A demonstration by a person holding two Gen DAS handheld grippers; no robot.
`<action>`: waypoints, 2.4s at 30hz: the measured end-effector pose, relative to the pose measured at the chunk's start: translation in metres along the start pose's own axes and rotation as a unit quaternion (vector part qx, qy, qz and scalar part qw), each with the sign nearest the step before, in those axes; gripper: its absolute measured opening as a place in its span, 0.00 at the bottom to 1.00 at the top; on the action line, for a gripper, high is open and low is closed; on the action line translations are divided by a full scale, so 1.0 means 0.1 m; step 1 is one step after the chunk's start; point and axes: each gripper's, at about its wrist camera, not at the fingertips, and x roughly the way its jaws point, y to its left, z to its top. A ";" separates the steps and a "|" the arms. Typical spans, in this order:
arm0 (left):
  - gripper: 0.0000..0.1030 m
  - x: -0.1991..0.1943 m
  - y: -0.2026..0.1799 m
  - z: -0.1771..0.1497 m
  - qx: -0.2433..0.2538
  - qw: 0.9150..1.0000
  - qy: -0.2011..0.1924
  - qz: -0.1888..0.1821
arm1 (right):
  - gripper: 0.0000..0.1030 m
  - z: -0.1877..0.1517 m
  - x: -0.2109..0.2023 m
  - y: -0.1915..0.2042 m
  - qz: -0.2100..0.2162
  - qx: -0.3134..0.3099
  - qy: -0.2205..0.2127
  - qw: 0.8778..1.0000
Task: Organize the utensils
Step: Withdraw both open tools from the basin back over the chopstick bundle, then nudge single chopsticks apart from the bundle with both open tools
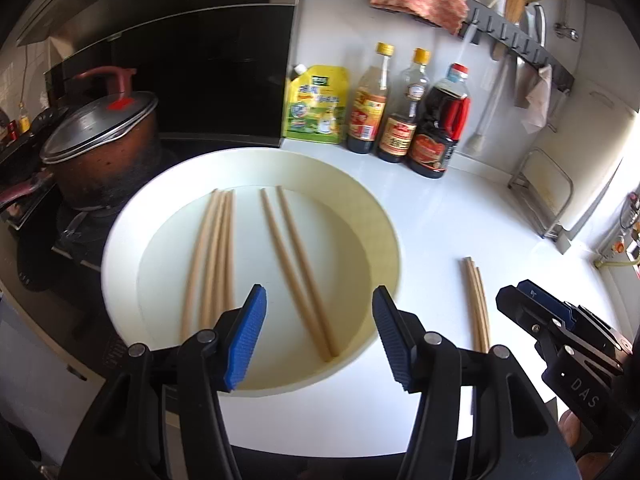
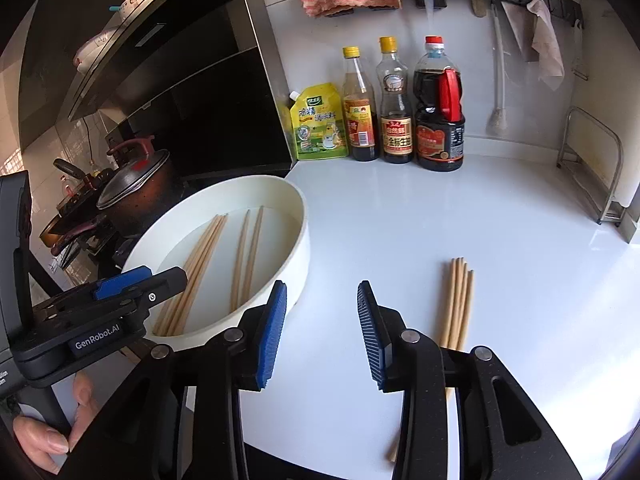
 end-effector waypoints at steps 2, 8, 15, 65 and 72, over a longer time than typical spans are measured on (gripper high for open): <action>0.53 0.01 -0.07 0.00 0.006 1.000 0.001 -0.009 | 0.37 -0.02 -0.04 -0.10 -0.011 0.002 0.000 1.000; 0.54 0.00 -0.24 -0.01 0.028 0.999 0.001 -0.018 | 0.37 -0.14 -0.10 -0.41 -0.024 0.046 -0.003 0.999; 0.55 0.05 -0.49 -0.06 0.045 0.999 0.008 -0.017 | 0.37 -0.23 -0.15 -0.72 -0.027 0.081 -0.005 0.996; 0.58 0.75 -1.15 -0.57 0.095 0.991 0.086 -0.032 | 0.37 -0.72 0.54 -1.11 -0.095 0.065 0.101 0.988; 0.58 0.79 -1.13 -0.59 0.090 0.991 0.094 -0.036 | 0.37 -0.73 0.54 -1.08 -0.106 0.051 0.105 0.988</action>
